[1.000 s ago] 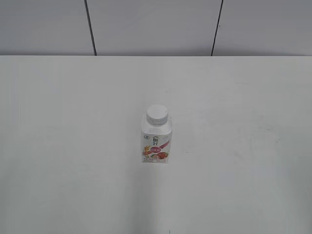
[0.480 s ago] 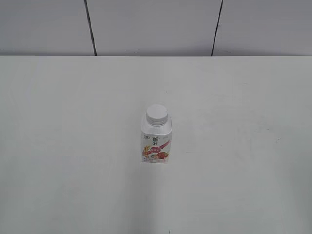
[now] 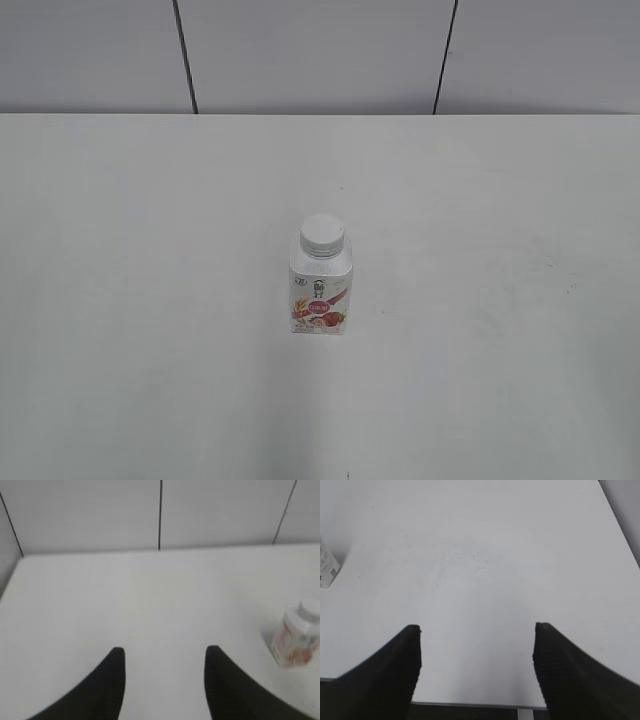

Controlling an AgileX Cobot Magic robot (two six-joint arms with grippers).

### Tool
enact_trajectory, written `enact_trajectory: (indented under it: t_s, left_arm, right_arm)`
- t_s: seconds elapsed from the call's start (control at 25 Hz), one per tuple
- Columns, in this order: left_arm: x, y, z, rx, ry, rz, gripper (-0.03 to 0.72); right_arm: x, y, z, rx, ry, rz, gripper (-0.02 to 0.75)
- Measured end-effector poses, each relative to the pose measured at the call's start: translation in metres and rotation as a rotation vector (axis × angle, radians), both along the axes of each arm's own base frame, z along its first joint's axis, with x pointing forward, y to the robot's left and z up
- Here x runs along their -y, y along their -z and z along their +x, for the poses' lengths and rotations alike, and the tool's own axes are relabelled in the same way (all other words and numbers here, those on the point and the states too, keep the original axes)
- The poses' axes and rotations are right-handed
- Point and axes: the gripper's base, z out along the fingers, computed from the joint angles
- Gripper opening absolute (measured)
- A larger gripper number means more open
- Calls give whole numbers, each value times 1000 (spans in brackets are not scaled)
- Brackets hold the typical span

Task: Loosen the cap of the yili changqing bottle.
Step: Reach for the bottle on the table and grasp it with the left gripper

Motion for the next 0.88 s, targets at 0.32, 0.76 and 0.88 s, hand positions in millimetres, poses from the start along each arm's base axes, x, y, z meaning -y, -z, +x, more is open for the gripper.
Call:
enact_trajectory:
  t_s: [0.32, 0.76, 0.88]
  left_arm:
    - [3, -55, 68, 105, -10, 76, 332]
    - [23, -12, 191, 161, 25, -66, 332]
    - [34, 14, 207, 143, 69, -54, 332]
  right_arm:
    - [0, 0, 0, 0, 0, 0, 554]
    - [0, 0, 0, 0, 0, 0, 554]
    - [0, 0, 0, 0, 0, 0, 554]
